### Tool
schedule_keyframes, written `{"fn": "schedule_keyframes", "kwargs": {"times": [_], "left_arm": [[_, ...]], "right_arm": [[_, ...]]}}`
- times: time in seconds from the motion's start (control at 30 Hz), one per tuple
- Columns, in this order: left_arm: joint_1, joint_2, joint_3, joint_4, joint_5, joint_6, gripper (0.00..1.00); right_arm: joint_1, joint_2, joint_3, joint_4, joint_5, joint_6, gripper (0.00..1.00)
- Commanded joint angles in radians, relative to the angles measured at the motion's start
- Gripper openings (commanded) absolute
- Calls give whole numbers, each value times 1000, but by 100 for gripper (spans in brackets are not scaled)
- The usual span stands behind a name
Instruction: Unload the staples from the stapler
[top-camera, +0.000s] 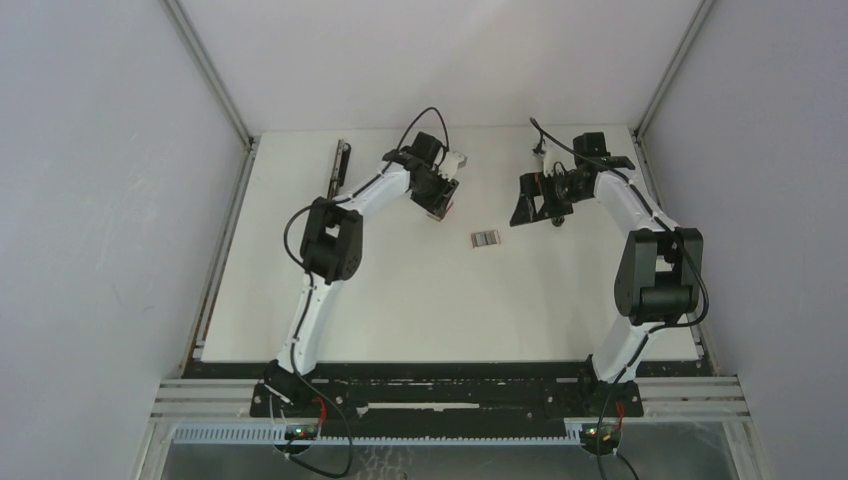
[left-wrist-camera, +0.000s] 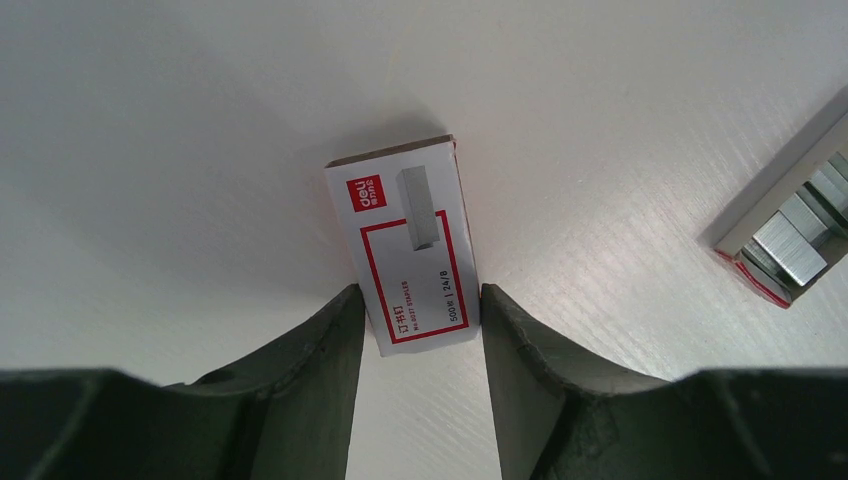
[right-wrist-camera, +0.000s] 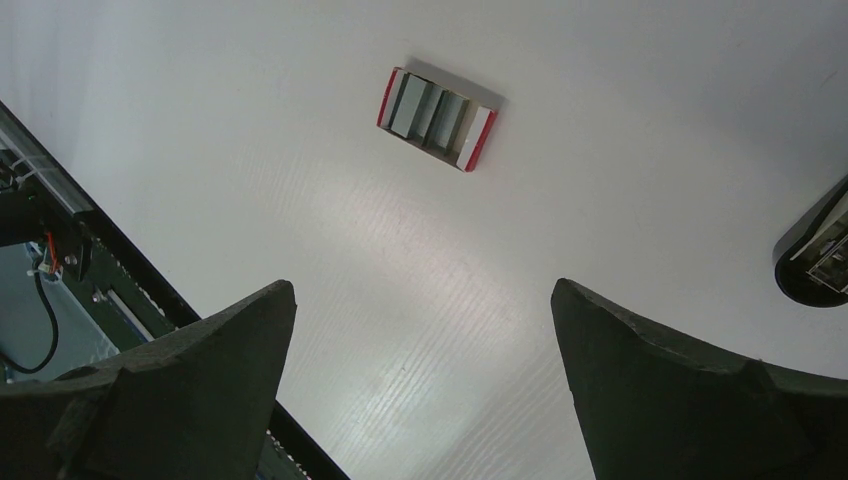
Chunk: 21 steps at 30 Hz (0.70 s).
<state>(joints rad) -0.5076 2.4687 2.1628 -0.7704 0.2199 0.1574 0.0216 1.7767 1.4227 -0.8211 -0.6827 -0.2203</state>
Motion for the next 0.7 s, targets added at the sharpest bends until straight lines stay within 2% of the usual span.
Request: {"fn": "schedule_keyframes", "kwargs": {"times": [0.0, 0.27, 0.67], "left_arm": [[-2, -76, -84, 33, 2, 5, 51], [-4, -244, -378, 117, 92, 106, 50], [-63, -343, -591, 154, 147, 244, 49]], "right_arm": [[12, -21, 18, 17, -23, 10, 100], [48, 41, 23, 29, -11, 47, 100], [57, 173, 63, 59, 36, 200, 100]]}}
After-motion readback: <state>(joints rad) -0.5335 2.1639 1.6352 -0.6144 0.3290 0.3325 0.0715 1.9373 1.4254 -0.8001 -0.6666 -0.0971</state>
